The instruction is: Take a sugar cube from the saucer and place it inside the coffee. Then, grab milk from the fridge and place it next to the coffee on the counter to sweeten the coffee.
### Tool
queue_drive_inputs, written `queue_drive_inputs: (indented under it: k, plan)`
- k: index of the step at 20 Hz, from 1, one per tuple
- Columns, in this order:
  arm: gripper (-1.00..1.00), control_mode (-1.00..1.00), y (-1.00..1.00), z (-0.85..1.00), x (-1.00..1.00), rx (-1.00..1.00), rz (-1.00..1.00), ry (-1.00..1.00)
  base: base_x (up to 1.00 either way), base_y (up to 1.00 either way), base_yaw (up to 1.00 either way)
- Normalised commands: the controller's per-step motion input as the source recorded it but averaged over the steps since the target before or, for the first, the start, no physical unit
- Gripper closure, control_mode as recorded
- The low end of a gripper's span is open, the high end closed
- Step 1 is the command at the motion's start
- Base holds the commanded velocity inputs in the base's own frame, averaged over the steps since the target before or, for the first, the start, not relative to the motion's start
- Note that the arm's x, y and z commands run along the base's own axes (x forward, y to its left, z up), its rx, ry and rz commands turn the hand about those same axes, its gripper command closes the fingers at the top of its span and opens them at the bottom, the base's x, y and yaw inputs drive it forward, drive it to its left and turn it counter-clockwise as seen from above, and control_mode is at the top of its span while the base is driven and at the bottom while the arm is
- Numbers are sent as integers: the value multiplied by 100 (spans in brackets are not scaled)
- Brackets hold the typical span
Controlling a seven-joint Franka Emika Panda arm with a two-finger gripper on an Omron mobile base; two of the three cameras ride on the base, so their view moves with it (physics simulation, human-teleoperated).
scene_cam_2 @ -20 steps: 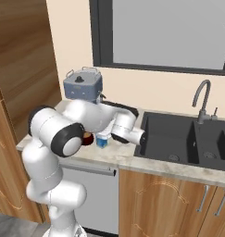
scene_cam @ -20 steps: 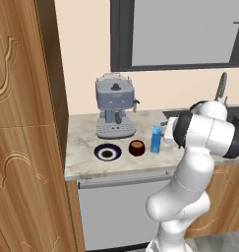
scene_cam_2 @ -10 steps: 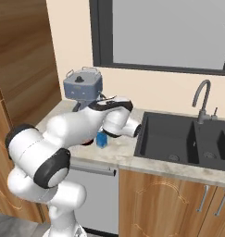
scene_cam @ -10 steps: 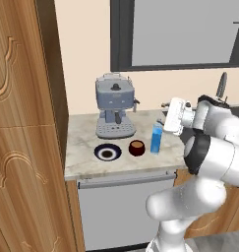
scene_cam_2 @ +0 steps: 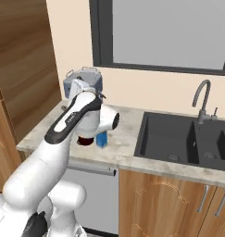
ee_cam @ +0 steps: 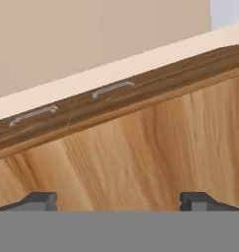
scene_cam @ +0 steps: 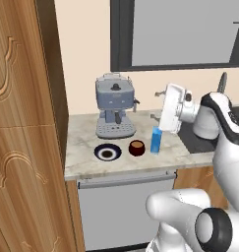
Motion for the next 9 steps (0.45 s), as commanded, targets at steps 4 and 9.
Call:
queue_drive_inputs:
  k: [4,9]
  plan:
    - [-100,-100,83,51,-100,-42,5,-93,0,0,0]
    - [-100,-100,83,32,-100,-45,3,-98,0,0,0]
